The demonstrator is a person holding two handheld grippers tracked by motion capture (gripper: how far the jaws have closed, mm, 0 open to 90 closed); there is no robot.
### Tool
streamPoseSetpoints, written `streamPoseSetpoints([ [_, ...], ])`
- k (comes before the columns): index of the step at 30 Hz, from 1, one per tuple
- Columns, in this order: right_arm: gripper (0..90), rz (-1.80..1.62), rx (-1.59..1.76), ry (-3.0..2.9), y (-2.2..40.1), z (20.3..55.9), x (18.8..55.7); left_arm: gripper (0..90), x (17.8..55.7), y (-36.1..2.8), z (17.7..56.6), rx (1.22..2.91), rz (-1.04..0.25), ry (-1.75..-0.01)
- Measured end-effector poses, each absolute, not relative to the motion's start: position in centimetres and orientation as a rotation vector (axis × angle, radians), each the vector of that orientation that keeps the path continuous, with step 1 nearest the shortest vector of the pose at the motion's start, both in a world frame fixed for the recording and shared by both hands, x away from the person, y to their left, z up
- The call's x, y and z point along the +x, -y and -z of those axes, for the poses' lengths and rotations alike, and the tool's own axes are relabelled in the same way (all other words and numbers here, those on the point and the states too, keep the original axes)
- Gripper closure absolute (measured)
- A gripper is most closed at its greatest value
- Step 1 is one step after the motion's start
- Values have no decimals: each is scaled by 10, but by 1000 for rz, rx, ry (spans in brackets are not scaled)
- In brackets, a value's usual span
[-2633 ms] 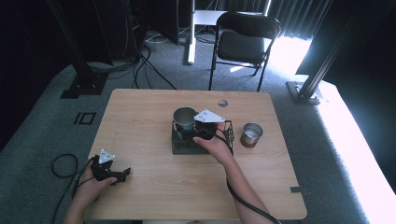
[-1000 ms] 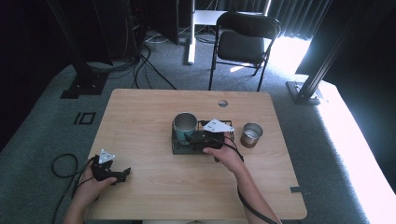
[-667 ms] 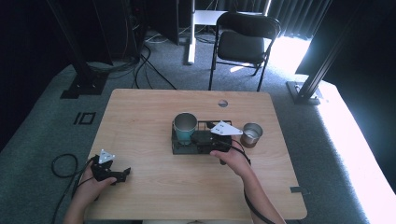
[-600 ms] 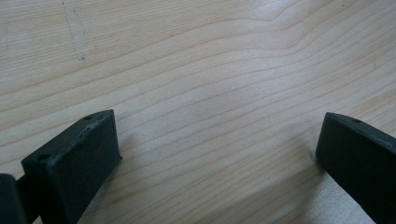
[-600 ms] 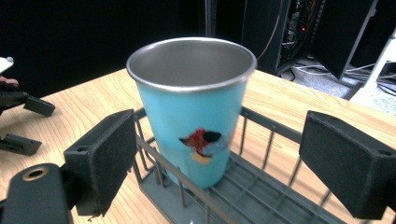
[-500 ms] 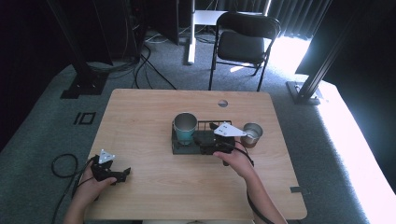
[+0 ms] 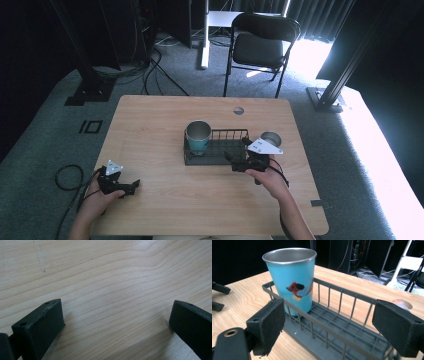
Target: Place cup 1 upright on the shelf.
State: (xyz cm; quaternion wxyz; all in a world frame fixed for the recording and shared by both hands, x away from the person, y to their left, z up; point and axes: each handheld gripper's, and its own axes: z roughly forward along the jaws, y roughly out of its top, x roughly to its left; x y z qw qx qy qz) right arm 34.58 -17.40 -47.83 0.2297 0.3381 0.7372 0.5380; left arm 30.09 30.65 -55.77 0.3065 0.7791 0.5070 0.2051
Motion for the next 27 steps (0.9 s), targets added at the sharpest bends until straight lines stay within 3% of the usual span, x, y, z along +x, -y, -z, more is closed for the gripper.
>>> streamPoseSetpoints([
  [27,110,-1330,1146,-1979,244,522,317,3,301,-307,558,2063,-544,-1339],
])
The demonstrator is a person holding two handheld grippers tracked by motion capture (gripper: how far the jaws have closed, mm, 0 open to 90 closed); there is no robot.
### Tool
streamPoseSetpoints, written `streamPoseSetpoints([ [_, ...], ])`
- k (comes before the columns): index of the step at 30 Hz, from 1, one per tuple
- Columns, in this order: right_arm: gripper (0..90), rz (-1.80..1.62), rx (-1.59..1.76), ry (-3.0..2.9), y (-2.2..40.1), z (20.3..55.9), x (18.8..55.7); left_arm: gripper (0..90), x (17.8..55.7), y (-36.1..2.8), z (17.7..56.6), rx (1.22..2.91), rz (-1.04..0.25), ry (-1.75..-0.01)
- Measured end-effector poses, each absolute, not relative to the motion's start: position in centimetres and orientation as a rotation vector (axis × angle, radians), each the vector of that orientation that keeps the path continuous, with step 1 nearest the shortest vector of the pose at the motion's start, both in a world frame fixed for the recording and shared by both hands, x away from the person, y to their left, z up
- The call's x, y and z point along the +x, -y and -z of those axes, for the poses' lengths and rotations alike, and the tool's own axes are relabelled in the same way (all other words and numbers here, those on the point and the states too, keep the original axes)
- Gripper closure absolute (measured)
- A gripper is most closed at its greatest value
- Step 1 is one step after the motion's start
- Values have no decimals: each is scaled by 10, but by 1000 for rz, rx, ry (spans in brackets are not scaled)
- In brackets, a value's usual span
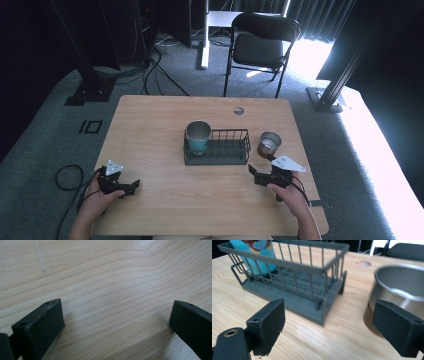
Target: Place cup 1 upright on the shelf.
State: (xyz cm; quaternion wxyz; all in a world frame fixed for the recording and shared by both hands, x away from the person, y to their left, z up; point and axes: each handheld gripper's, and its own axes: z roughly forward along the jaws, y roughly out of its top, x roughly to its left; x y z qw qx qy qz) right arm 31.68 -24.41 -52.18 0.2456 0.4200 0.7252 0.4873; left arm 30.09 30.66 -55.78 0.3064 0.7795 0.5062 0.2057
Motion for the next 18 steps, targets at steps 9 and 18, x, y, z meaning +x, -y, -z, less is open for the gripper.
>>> streamPoseSetpoints([
  [9,110,-1243,1249,-1937,274,538,305,3,301,-307,558,2062,-544,-1340],
  [18,110,-1152,1328,-1937,297,548,296,3,301,-307,558,2063,-545,-1339],
])
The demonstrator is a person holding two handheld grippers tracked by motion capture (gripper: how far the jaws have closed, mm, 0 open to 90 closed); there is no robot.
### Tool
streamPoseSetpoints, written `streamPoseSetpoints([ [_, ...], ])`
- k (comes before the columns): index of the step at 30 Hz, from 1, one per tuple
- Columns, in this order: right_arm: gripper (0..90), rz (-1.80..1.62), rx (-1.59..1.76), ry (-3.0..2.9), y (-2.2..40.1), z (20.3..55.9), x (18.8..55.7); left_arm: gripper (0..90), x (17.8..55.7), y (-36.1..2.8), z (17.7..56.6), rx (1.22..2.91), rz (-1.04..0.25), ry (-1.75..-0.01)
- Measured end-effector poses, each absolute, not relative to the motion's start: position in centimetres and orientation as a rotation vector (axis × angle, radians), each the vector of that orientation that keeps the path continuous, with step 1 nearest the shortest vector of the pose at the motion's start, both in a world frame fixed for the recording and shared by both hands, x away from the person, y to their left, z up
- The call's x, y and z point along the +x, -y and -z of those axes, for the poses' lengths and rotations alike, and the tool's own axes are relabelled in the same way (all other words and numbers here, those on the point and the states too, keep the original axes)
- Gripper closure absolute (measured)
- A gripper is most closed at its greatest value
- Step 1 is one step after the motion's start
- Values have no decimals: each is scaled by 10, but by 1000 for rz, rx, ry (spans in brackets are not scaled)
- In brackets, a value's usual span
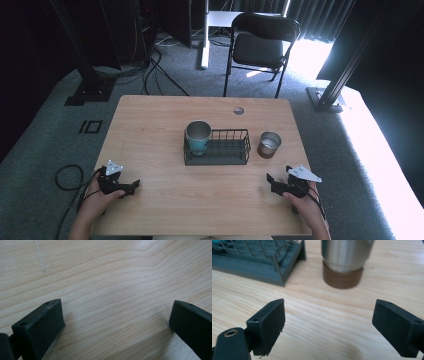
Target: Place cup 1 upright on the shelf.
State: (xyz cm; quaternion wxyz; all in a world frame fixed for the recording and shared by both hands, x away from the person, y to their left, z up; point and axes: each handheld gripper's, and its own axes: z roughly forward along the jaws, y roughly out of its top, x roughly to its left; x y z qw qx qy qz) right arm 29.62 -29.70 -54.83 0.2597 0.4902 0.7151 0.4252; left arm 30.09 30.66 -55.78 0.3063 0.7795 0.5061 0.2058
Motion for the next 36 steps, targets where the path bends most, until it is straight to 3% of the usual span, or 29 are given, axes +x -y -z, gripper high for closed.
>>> streamPoseSetpoints([
  [19,130,-886,1372,-2090,308,558,291,3,301,-307,558,2062,-544,-1340],
  [36,121,-913,1421,-2112,307,559,294,3,301,-307,558,2061,-544,-1340],
])
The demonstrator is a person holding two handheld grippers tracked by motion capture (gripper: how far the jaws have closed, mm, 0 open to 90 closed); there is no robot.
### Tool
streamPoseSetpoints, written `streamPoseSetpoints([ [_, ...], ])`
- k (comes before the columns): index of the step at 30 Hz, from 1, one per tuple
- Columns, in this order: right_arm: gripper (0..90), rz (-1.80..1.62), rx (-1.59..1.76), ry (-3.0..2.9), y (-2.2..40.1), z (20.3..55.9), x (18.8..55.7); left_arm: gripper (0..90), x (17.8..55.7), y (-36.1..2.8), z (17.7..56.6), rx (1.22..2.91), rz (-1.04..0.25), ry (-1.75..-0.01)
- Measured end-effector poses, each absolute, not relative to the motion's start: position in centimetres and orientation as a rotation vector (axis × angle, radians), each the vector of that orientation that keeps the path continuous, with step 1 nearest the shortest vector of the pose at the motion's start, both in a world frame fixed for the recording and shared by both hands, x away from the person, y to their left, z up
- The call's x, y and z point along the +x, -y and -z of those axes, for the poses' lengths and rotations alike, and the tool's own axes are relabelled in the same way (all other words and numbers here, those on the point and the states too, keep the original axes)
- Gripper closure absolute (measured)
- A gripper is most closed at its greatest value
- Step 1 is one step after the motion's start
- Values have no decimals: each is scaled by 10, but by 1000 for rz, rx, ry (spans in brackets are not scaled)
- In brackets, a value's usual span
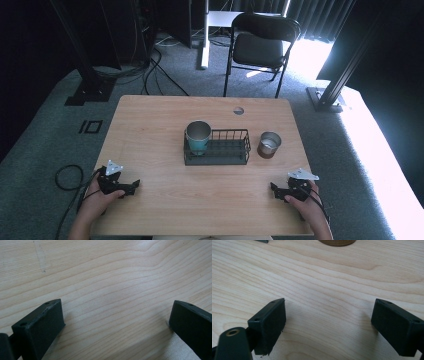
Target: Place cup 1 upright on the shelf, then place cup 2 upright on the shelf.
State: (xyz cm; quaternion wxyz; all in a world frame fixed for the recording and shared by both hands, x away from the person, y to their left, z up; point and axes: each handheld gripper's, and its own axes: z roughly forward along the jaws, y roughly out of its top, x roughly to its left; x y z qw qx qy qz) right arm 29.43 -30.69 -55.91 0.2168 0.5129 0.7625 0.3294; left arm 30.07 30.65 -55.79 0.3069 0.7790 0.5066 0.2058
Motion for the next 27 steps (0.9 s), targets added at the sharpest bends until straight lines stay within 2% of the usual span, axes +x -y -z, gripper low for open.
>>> streamPoseSetpoints([
  [27,131,-959,1461,-2024,312,557,302,3,301,-307,558,2061,-545,-1340],
])
